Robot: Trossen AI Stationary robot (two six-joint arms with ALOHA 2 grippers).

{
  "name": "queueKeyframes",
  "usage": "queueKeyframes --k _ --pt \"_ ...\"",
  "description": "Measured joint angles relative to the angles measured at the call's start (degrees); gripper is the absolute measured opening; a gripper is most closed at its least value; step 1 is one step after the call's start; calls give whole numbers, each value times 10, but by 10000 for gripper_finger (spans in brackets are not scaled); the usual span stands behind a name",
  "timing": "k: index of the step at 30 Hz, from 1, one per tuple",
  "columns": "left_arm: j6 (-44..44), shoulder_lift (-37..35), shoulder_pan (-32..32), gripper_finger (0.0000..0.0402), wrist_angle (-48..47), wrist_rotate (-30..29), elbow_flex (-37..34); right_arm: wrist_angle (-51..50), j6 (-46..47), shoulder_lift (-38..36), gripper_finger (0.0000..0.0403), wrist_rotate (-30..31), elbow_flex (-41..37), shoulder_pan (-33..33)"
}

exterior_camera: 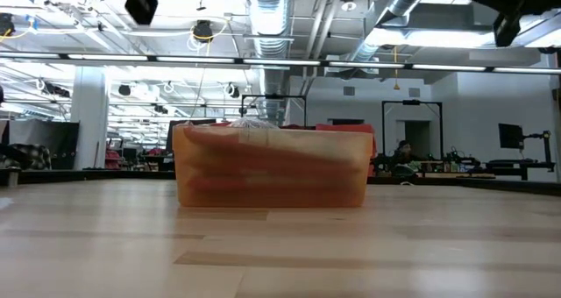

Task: Sort popcorn bags into baskets
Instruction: Return to Home Position

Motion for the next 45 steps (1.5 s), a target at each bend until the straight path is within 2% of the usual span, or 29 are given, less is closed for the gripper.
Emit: queueKeyframes --k 3,6,10,13,14,16,22,27,31,37,41,45 --pt "-51 -45 2 30 98 -3 -90 12 13 21 10 16 -14 -1" --pt "-93 -105 7 30 124 -8 -164 3 29 3 12 17 -35 -1" --pt "-145 -209 9 30 90 -44 -231 -13 47 -2 15 23 -50 -1" --pt "-162 -299 10 30 -11 -120 -241 8 47 -2 17 24 -50 0" --pt "-165 -307 10 30 -44 -149 -239 5 48 -2 17 24 -52 -2" --pt "-155 -304 8 30 -88 -180 -238 -7 48 -1 15 24 -55 -5" --pt "-117 -289 1 30 -61 -192 -249 5 47 -2 16 26 -90 -9" --pt "-107 -305 -15 30 39 -191 -299 84 88 -1 24 44 -174 -9" --pt "-111 -305 -25 30 106 -207 -343 192 91 -2 21 44 -223 -9" --pt "-104 -305 -34 30 95 -236 -348 197 62 -2 15 73 -223 -19" --pt "-108 -305 -34 30 88 -243 -348 197 61 -1 29 104 -223 -33" --pt "-113 -305 -34 30 61 -243 -348 198 61 -1 44 103 -223 -42"
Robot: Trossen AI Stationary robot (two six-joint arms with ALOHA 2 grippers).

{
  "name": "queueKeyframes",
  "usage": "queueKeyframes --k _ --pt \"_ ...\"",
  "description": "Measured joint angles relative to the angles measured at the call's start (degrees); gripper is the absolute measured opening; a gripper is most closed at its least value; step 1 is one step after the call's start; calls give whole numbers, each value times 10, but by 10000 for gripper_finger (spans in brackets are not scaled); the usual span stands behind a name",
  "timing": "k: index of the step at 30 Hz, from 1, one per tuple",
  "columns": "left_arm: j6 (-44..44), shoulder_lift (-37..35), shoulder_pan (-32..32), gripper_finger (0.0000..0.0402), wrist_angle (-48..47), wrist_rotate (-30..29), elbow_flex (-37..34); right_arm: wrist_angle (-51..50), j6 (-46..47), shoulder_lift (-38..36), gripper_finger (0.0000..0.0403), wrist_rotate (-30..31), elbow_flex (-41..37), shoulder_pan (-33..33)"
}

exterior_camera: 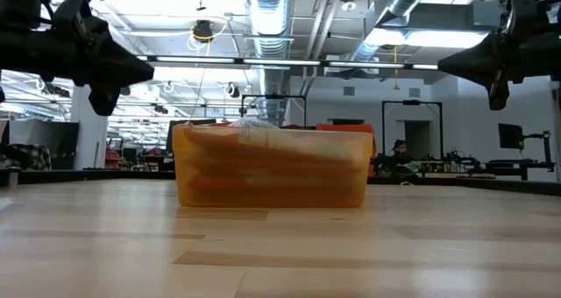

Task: Sort popcorn bags into baskets
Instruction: Return to Home Position

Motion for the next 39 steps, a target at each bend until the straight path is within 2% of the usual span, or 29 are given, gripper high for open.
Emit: queueKeyframes --k 3,39 --pt "0 0 0 30 -27 0 0 0 0 0 47 -1 0 0" --pt "-1 1 0 30 -25 2 -1 -3 0 0 49 -3 -1 0"
